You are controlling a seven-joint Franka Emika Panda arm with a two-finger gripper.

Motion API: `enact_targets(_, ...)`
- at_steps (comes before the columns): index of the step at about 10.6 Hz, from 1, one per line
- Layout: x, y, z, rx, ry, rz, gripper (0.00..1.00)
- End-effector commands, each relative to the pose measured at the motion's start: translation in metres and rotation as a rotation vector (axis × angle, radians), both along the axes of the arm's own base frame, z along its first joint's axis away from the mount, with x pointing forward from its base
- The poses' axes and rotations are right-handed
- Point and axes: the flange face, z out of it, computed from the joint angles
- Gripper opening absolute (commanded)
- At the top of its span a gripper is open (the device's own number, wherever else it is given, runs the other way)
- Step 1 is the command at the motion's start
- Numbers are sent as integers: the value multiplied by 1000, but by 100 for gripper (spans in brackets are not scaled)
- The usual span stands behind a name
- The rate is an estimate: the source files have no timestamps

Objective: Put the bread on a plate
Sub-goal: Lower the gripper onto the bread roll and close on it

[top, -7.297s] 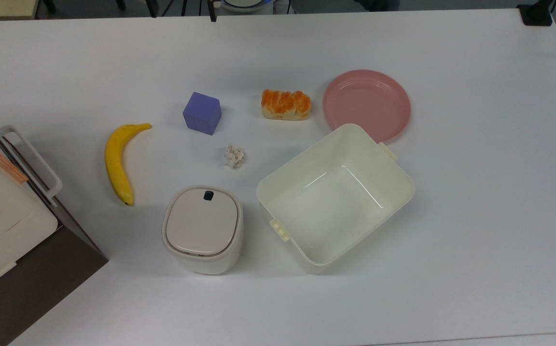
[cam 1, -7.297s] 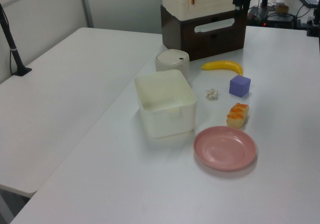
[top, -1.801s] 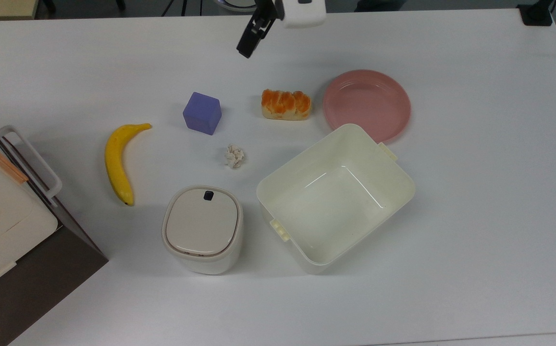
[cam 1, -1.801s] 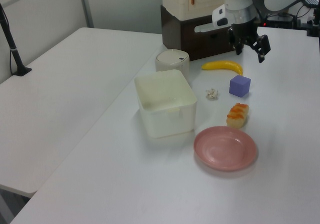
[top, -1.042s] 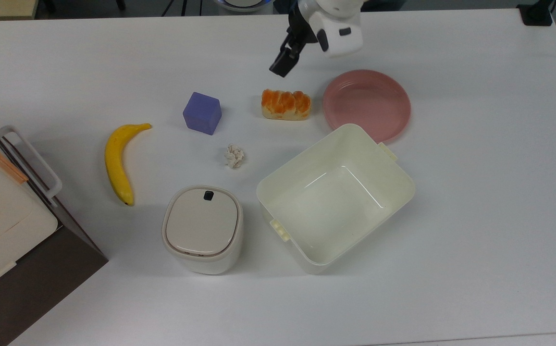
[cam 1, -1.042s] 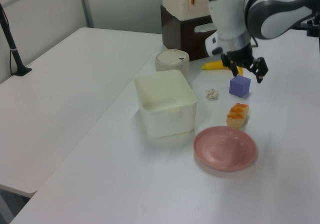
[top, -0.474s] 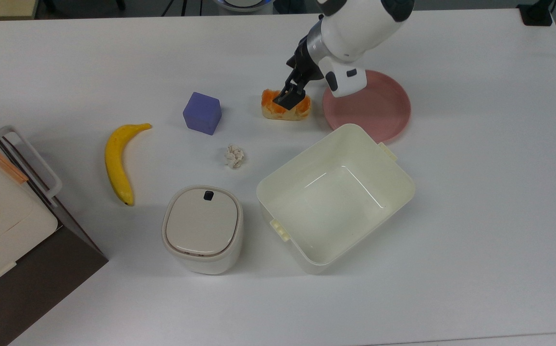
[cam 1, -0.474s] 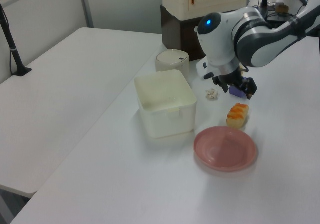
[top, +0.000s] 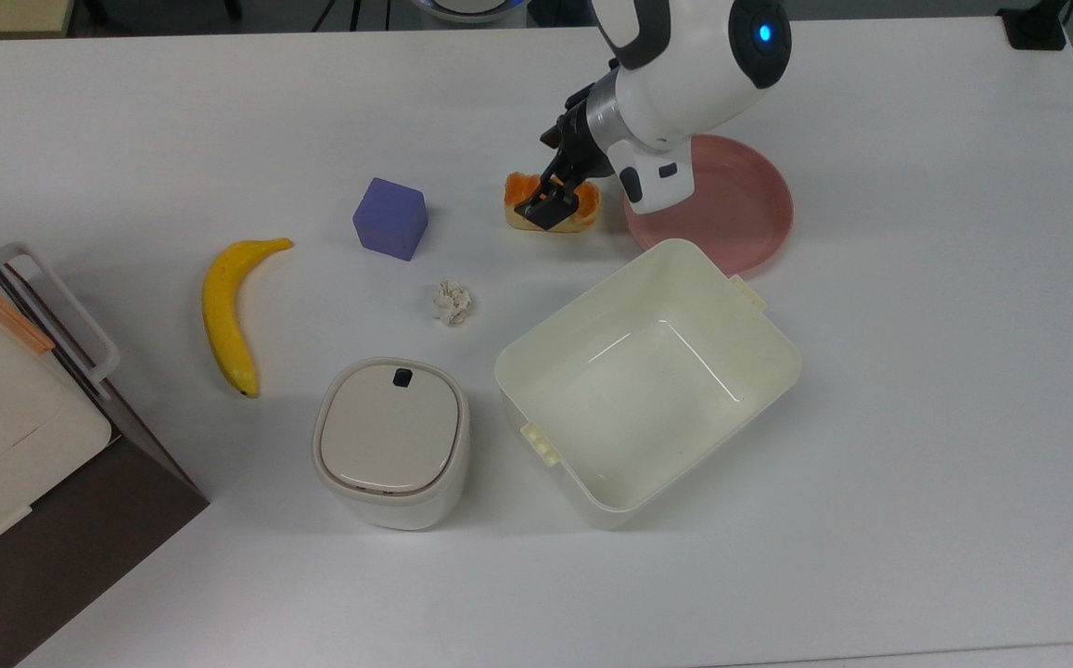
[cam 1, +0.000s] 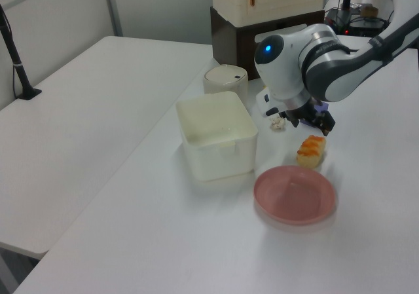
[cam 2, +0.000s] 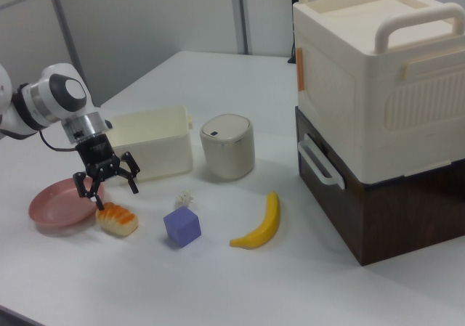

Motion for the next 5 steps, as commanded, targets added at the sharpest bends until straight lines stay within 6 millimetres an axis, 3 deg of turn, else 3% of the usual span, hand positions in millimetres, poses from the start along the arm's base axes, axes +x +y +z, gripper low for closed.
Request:
enact_targets(1,-8,0,-22,-29,-3,18,100)
enact_targets(4,-18,1,-43,-57,27,47,100)
enact_targets(5,-17,1,-45,-58,29,49,95)
